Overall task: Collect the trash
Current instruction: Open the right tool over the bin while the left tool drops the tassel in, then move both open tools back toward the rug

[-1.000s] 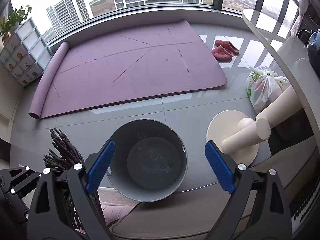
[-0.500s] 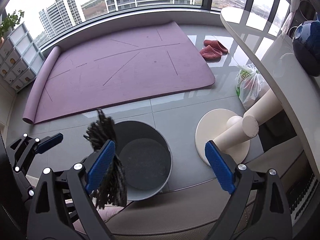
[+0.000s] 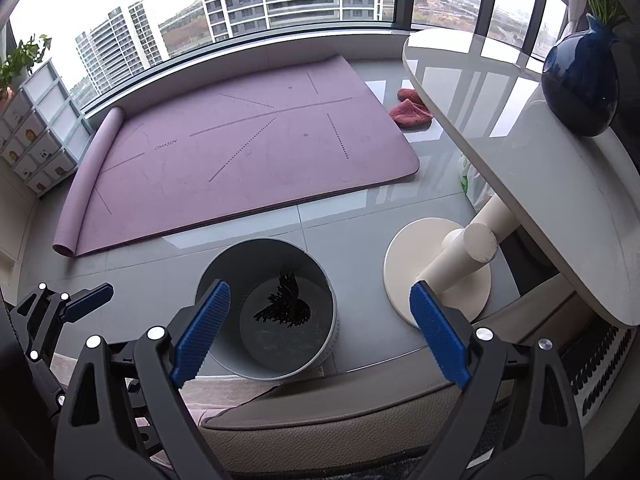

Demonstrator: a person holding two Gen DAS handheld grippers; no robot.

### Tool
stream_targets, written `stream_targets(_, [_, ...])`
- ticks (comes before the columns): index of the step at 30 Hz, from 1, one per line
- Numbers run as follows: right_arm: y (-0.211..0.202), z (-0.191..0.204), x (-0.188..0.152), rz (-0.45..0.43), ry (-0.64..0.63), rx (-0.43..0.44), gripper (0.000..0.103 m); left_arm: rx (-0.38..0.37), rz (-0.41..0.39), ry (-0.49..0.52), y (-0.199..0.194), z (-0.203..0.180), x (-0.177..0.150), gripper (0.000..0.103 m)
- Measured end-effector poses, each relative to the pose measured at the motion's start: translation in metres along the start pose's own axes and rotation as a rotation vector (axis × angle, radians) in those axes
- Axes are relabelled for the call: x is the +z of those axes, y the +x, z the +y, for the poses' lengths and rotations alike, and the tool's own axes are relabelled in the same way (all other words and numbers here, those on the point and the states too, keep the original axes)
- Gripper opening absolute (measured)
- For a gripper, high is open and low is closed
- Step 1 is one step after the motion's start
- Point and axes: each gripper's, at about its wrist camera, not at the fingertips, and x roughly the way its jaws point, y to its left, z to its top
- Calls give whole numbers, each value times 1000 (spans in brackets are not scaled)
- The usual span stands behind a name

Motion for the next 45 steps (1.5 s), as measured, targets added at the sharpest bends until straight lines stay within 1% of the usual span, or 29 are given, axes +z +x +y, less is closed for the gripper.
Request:
stream_targets(3, [-24,-8,-11,-14,10,-1,88,28,-10,-17,-26,-8,-5,78])
stream_targets(6, [-54,-18,-29,-24,20,-14,88,49,-27,-18,-57,-25,-11,78])
stream_targets(10, [-100,-36,-66,-38,58,-52,88,44,-44,0,-104,-59,-23,78])
stream_targets(12, [-127,-50,-88,-42,99,-74,88,10,-29,19,-125,-79,-30,78])
stream_targets(14, [-155,-63,-115,-42,139,-105,88,-24,-9,30,-143,-102,-39,78])
stream_targets(17, [-194,-86,-157,-38,208,-143,88,-80,-3,61,-174,-139,-55,78])
stream_targets(23, [-282,-142,-254,-17,350,-222,88,-165,-43,216,-257,-230,-96,78])
stream_targets(27, [-345,-181,-329,0,443,-276,88,-232,-38,287,-311,-294,-128,78])
stream_targets(29, [-375,-200,-361,12,474,-308,88,-268,-30,331,-337,-327,-147,78])
stream_targets(34, [-440,-247,-442,35,536,-383,88,-341,-46,426,-398,-409,-197,78])
stream_targets(38, [-487,-283,-501,31,564,-417,88,-387,-60,480,-436,-462,-233,78])
stream_targets(41, [-513,-305,-537,37,557,-449,88,-414,-65,504,-462,-503,-254,78])
stream_targets(45, [-544,-337,-579,18,581,-460,88,-428,-77,537,-486,-548,-278,78])
